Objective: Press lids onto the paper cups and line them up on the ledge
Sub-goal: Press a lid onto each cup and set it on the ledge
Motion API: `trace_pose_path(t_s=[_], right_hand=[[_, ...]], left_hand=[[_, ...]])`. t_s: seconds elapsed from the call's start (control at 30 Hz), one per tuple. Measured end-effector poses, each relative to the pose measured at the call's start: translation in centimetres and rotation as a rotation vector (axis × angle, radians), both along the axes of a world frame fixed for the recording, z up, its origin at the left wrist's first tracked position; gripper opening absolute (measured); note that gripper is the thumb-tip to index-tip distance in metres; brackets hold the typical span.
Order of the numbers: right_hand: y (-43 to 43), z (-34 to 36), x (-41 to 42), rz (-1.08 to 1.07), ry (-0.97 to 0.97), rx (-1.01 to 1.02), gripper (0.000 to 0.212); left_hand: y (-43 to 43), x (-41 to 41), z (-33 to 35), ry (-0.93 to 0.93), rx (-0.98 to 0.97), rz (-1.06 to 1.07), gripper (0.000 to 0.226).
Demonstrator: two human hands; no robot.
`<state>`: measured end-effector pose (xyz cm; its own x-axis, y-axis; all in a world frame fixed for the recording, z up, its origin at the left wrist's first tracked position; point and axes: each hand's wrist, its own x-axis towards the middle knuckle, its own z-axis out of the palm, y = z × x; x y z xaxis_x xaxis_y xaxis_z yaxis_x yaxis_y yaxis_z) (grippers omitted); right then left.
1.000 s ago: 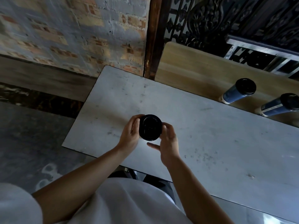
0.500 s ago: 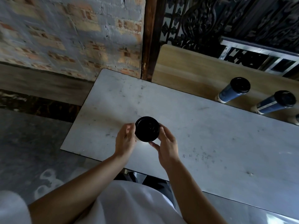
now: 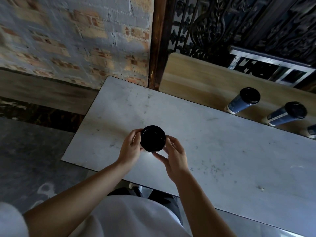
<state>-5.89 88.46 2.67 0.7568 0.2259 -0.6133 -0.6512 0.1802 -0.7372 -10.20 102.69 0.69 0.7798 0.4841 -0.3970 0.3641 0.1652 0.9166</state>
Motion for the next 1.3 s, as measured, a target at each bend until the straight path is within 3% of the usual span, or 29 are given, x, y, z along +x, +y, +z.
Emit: trace_pose_path(t_s=[0.23, 0.47, 0.6, 0.7, 0.8, 0.93, 1.0, 1.13, 1.2, 1.23, 1.3], right_hand=[[0.0, -0.4, -0.1, 0.024, -0.091, -0.09, 0.026], [-0.4, -0.9, 0.8, 0.096, -0.075, -0.148, 0.022], [-1.3, -0.7, 0.9, 0.153, -0.005, -0.033, 0.027], [-2.0, -0.1, 0.8, 0.269, -0.01, -0.026, 0.029], [-3.0, 0.8, 1.0, 0.487, -0.206, -0.313, 0.055], [-4.9, 1.6, 2.6, 0.727, -0.581, -0.721, 0.074], [-5.9, 1.7, 3.7, 0.863, -0.636, -0.789, 0.08], [-8.5, 1.7, 6.1, 1.035, -0.72, -0.874, 0.084], [-9.8, 1.4, 7.4, 1.199, -0.799, -0.94, 0.085], [-10.2, 1.4, 8.2, 1.286, -0.85, -1.014, 0.085], [-10.0, 2.2, 10.3, 1.466, -0.997, -1.204, 0.081]], left_hand=[[-0.6, -0.6, -0.5, 0.203, 0.095, 0.05, 0.032], [-0.3, -0.5, 0.0, 0.077, 0.125, -0.034, 0.015], [0.0, -0.1, -0.3, 0.055, -0.041, -0.083, 0.028], [-0.5, 0.3, -0.5, 0.098, -0.108, 0.009, 0.028], [-1.5, 1.1, -0.1, 0.203, -0.289, 0.124, 0.023], [-3.1, 1.5, 0.0, 0.427, -0.831, 0.114, 0.024], [-4.4, 1.4, -0.3, 0.469, -0.986, 0.069, 0.024], [-8.6, 1.8, -1.1, 0.442, -1.08, 0.19, 0.021], [-10.6, 2.1, -1.7, 0.423, -0.921, 0.276, 0.017], [-11.5, 2.1, -2.5, 0.42, -0.71, 0.285, 0.015], [-11.7, 1.7, -3.8, 0.404, -0.091, 0.245, 0.016]])
